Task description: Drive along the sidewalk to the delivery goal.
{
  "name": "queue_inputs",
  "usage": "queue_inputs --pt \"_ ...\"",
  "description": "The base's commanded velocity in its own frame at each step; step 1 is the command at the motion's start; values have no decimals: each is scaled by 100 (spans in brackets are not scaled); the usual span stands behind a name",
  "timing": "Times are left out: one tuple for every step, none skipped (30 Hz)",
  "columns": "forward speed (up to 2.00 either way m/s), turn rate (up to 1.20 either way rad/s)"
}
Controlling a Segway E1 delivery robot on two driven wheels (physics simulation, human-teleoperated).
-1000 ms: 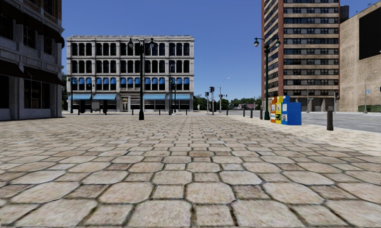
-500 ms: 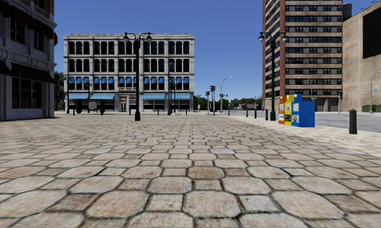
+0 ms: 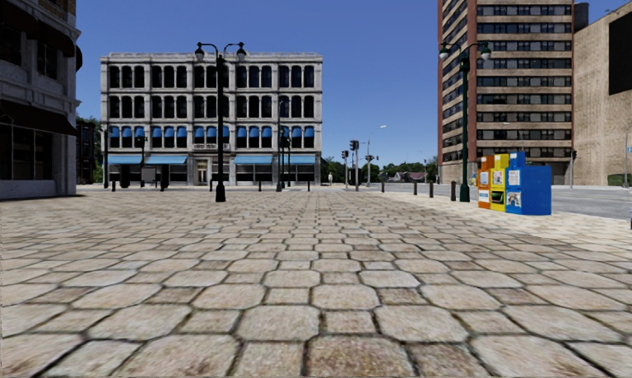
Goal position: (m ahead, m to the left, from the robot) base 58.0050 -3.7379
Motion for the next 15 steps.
queue_inputs --pt "200 0" --pt "200 0" --pt "200 0" --pt "200 0" --pt "200 0" --pt "200 0" --pt "200 0" --pt "200 0" --pt "200 0" --pt "200 0" --pt "200 0" --pt "200 0" --pt "200 0" --pt "200 0" --pt "200 0"
